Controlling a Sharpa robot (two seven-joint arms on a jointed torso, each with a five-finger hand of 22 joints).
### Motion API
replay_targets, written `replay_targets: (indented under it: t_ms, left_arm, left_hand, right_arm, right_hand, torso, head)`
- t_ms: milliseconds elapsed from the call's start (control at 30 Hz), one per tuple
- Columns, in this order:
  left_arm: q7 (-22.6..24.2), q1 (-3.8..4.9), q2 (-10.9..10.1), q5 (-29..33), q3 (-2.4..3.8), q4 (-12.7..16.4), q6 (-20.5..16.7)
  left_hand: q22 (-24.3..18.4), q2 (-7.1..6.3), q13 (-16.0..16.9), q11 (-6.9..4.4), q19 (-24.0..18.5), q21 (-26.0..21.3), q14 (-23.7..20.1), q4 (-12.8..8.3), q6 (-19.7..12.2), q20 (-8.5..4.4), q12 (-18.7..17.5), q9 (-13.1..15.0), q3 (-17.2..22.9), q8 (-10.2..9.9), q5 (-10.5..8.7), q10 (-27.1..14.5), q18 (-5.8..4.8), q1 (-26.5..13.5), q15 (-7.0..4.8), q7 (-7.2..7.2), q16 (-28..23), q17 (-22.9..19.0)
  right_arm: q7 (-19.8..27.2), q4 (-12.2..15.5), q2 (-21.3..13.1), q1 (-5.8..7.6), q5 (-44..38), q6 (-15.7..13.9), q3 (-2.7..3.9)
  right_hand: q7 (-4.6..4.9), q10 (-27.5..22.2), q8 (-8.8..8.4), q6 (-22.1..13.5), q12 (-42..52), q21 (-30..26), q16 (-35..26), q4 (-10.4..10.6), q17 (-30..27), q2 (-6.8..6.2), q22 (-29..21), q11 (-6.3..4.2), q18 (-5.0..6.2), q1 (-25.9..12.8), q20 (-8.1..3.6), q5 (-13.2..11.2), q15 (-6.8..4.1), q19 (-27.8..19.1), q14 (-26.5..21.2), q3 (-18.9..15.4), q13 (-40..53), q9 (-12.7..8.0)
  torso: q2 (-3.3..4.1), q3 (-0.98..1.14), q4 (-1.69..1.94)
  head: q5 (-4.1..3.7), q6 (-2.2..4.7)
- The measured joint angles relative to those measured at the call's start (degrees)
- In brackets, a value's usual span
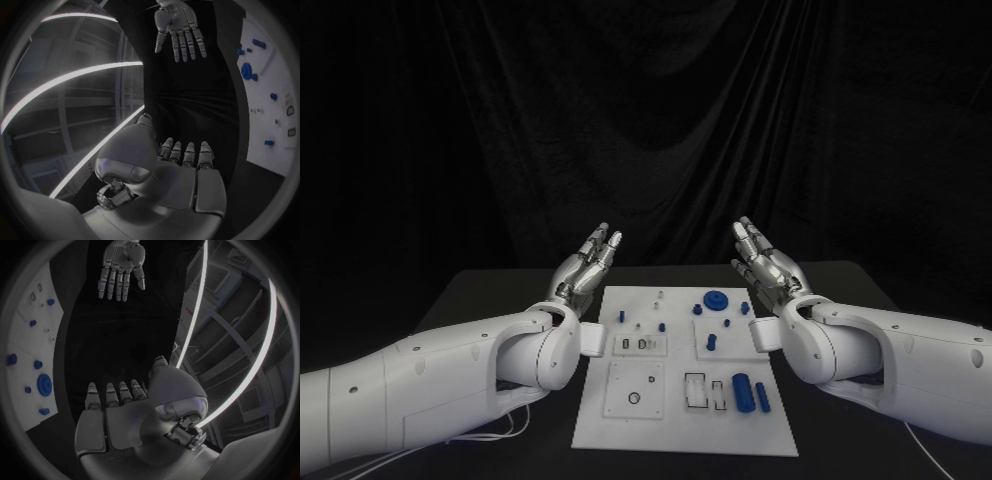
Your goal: Assemble the parts on the task board
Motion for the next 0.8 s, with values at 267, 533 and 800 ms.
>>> replay_targets:
  t_ms: [267, 533, 800]
  left_arm:
    - [3.6, 2.45, 0.2, 4.3, -2.99, -0.4, 11.7]
    - [4.8, 2.88, 0.5, 5.4, -3.55, -4.2, 19.5]
    - [5.3, 2.73, 0.6, 4.7, -3.55, -5.2, 24.3]
  left_hand:
    - [0.0, 0.22, 0.0, 0.00, 0.1, 0.0, 0.0, 0.3, 0.2, -0.47, 0.0, 0.0, -0.3, 0.2, 0.35, 0.0, -0.01, 1.4, 0.01, -0.18, 0.0, 0.0]
    - [0.0, 0.59, 0.0, 0.00, 0.1, 0.0, 0.0, 0.3, 0.2, -0.47, 0.0, 0.0, -0.3, 0.2, 0.35, 0.0, -0.02, 1.8, 0.01, -0.18, 0.0, 0.0]
    - [0.0, 1.40, 0.0, 2.06, 0.0, 0.0, 0.0, 0.5, 1.6, -2.43, 0.0, 0.2, -0.1, 0.2, 0.35, 0.0, -0.58, 2.6, 0.02, 2.70, 0.0, 0.0]
  right_arm:
    - [-0.4, -0.2, -0.2, 1.60, 3.3, 6.6, -1.75]
    - [-0.6, -1.3, -0.9, 1.50, 4.5, 10.2, -1.77]
    - [-0.8, -1.9, -1.1, 1.47, 4.7, 13.1, -1.78]
  right_hand:
    - [0.50, 0.0, 0.00, 0.5, 0.0, 0.0, 0.0, 0.1, 0.0, -0.17, 0.0, 0.53, -0.05, 0.3, 0.31, 0.1, 0.90, -0.1, 0.0, -0.1, 0.0, 0.1]
    - [1.43, 0.0, 0.23, 1.0, 0.0, 0.0, 0.0, 0.1, 0.0, 0.08, 0.0, 2.48, -0.07, 1.3, 0.55, 1.2, 1.44, 0.0, 0.2, -0.1, 0.0, 0.1]
    - [8.89, 0.1, 0.66, 2.8, 0.0, 0.0, 0.0, 0.1, 0.0, -0.16, 0.1, 5.44, -0.07, 3.0, 0.30, 3.6, -0.07, 0.3, 0.1, -0.1, 0.1, 0.5]
  torso:
    - [-0.02, 0.01, 0.00]
    - [-0.03, 0.01, -0.01]
    - [-0.10, -0.01, -0.04]
  head:
    - [0.00, 0.00]
    - [0.12, -0.96]
    - [0.15, -2.09]
